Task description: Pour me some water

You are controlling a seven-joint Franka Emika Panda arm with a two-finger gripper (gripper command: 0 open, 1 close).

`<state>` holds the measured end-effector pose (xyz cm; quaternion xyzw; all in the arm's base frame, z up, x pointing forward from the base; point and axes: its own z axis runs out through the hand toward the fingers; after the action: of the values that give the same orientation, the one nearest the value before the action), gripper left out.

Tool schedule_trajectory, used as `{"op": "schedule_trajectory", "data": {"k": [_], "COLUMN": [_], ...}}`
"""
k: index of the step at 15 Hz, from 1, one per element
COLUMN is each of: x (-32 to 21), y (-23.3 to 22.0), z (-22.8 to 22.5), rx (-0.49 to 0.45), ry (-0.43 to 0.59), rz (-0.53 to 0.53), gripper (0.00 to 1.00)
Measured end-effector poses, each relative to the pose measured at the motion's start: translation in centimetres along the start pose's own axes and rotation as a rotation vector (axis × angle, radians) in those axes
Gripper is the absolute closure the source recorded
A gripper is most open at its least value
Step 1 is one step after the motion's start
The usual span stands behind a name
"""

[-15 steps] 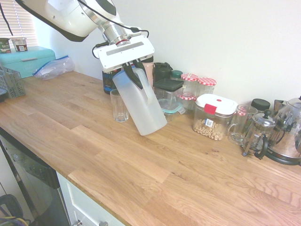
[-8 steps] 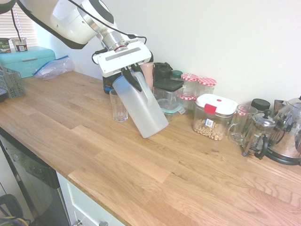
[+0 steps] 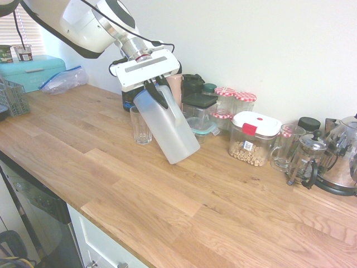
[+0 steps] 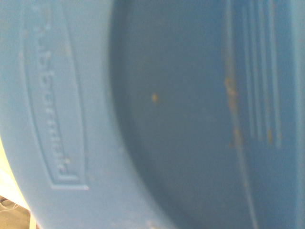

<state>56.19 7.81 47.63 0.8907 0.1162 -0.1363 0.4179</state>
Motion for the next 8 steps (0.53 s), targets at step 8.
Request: {"op": "schedule_trajectory", "data": {"k": [8], "x": [-0.4], "y": [1.2], "z": [0.0], "rx": [0.021], "ry": [0.014], "rz": [0.026], "gripper": [1.0]}}
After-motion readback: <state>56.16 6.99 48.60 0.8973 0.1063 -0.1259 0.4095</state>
